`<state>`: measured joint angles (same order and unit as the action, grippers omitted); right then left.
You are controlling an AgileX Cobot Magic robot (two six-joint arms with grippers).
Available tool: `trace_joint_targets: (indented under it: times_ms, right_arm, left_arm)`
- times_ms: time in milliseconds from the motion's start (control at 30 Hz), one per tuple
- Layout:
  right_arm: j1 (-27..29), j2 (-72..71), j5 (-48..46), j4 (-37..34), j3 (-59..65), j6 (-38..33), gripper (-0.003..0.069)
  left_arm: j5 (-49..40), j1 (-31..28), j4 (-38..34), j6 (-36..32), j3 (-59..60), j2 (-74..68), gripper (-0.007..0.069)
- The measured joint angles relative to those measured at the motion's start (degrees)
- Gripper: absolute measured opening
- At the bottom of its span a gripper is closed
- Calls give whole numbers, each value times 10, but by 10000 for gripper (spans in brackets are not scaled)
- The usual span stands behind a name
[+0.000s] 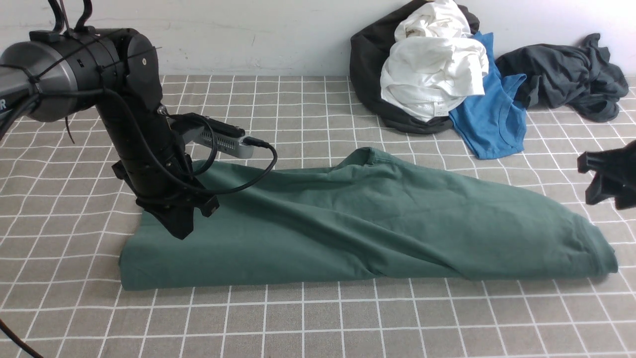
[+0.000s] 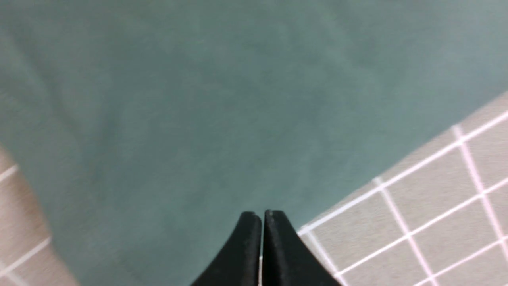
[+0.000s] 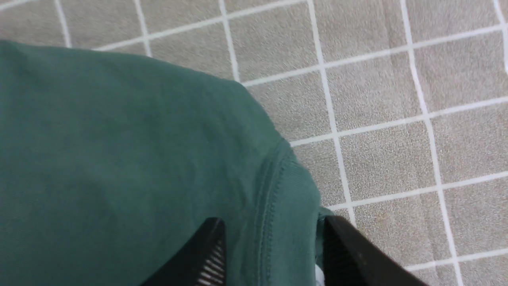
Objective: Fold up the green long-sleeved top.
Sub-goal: Use the right arm to clamp the right edge of the fabric
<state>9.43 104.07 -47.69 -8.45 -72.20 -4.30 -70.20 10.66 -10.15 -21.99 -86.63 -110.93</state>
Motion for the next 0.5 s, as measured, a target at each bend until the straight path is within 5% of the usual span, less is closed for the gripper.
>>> trace_joint_targets:
  times_ms: [267,500]
  right_arm:
    - [-2,93,13,5,0,-8,514]
    - [-19,93,17,7,-1,-44,451]
  left_arm:
    - [0,0,-17,-19,1,0,-8]
    - [0,0,-18,-21,1,0,-7]
